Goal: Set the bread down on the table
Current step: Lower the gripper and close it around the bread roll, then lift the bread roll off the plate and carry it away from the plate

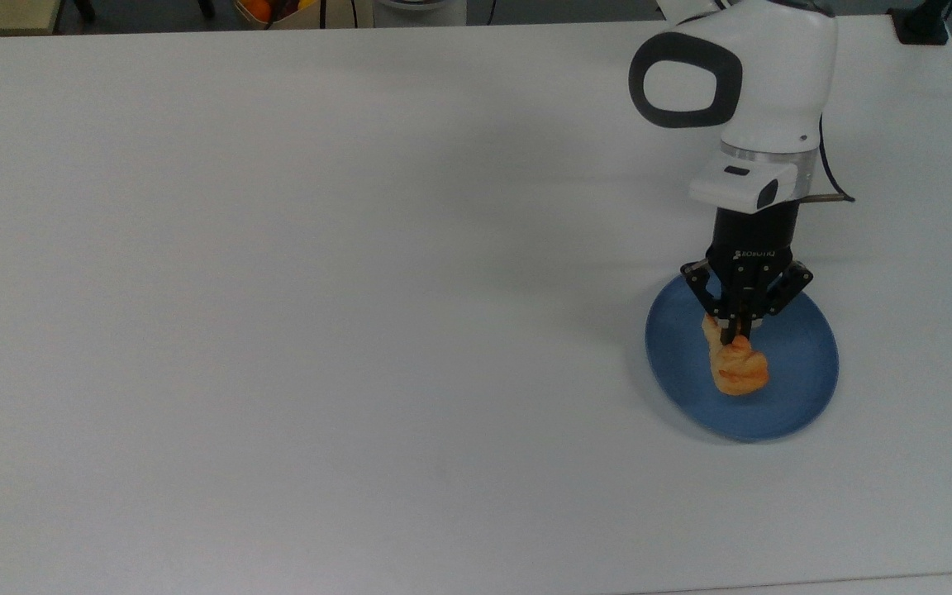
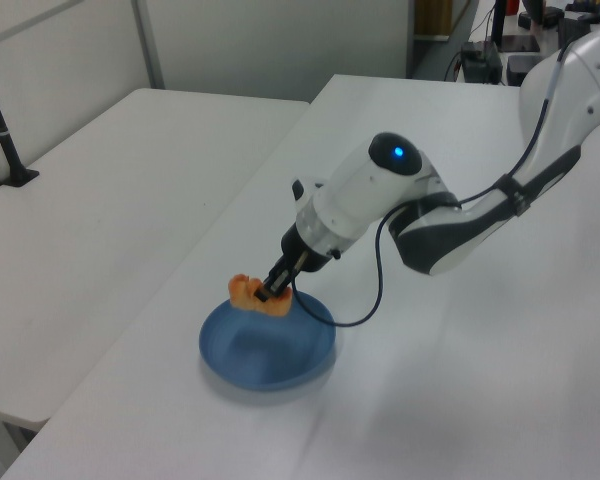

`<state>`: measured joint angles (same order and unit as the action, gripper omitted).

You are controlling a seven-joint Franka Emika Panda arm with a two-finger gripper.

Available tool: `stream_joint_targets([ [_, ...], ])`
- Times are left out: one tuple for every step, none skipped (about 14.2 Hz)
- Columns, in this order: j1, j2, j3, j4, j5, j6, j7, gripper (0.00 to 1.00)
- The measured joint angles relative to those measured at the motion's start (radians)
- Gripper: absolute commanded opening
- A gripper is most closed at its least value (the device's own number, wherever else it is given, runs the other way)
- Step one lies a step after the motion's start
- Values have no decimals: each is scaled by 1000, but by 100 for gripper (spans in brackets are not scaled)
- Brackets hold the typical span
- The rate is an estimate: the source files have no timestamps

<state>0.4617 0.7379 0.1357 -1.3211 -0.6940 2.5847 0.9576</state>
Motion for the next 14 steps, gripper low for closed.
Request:
stream_joint_targets([
  [-11,-26,10,-19,0,-4,0,0],
  [-27,-71,22,-48,5,-28,0,0],
  [-40,-109,31,-70,28,-56,-6,0],
  [-49,-137,37,-84,64,-81,-25,0],
  [-59,-165,41,-96,117,-109,-66,0],
  [-68,-195,44,-105,181,-142,-119,0],
  [-78,-226,45,-111,250,-181,-178,0],
  [-88,-254,46,-114,312,-224,-236,0],
  [-100,-282,46,-116,367,-267,-293,0],
  [-112,-309,46,-120,415,-313,-346,0],
  [-125,-333,46,-124,455,-361,-394,0],
  [-139,-353,46,-127,490,-409,-443,0],
  [-155,-371,46,-129,528,-456,-497,0],
  [-185,-393,44,-132,583,-516,-584,0],
])
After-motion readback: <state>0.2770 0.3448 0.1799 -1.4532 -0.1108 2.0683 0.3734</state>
